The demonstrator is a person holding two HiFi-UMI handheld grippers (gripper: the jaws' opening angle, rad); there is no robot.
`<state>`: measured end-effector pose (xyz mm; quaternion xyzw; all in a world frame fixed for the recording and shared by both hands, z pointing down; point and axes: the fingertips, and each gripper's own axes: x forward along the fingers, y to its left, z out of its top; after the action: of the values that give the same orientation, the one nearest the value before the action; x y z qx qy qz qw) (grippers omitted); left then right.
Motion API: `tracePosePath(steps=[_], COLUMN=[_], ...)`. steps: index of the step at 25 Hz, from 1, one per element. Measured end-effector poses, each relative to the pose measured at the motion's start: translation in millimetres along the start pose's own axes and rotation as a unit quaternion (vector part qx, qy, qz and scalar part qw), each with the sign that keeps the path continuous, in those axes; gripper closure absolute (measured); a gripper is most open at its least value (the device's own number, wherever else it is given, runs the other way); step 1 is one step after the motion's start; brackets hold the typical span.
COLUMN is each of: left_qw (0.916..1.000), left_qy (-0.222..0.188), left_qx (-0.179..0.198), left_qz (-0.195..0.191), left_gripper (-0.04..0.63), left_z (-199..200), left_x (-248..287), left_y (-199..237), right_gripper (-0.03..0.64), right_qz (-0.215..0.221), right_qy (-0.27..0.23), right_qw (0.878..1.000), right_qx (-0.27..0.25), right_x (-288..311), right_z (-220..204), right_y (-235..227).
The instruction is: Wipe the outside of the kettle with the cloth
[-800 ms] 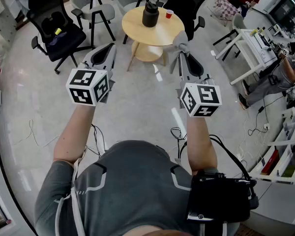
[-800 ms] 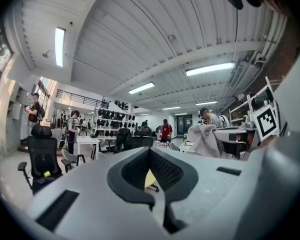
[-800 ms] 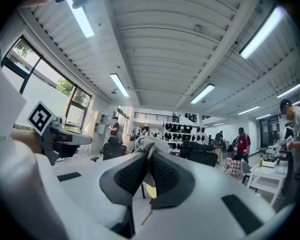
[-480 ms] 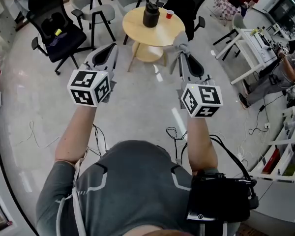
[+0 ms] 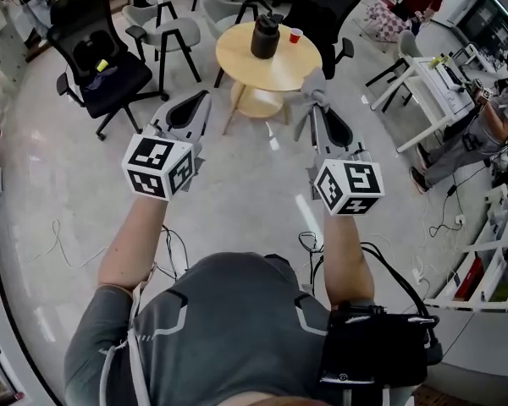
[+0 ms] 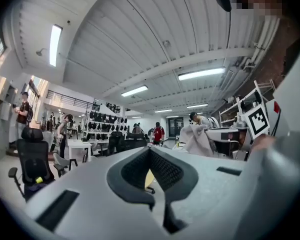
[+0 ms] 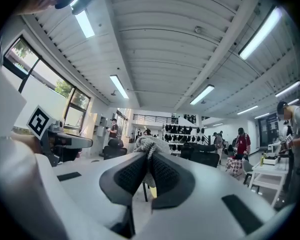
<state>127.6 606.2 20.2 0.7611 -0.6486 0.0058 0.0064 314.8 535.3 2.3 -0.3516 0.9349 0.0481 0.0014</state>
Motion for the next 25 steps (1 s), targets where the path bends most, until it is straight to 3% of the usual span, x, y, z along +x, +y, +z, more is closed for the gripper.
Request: tracePosePath(steps=[4, 10, 20, 25], left_qw=[0.9998, 0.9999, 0.999, 0.9984], left_qy=[0.005, -0.006, 0.04, 0.037], left_qx=[0.0, 0.002, -0.019, -0.018], left_qz=[-0.017, -0.011, 0.008, 0.039], left_gripper=[0.588, 0.588, 0.588, 0.588], left_z=[-12.3, -15.7, -34.8, -22.4], left_x=[-4.6, 2.2, 92.1, 142.3], left_y=[14.8, 36.4, 77.3, 106.5], right_gripper=[0.572, 0.572, 0.572, 0.572], right_qz=[-0.005, 0.002, 0.024, 0.059], right_qy=[-0.002, 0.004, -0.01, -0.006], right_qw=[1.0, 1.0, 0.999, 0.998], right_qx=[0.005, 0.005, 0.02, 0.008], right_x=[6.3, 27.7, 113.1, 170.0], right_z=[-5.7, -12.1, -28.3, -27.3], right_y=[14.9, 18.9, -45.9, -76.7])
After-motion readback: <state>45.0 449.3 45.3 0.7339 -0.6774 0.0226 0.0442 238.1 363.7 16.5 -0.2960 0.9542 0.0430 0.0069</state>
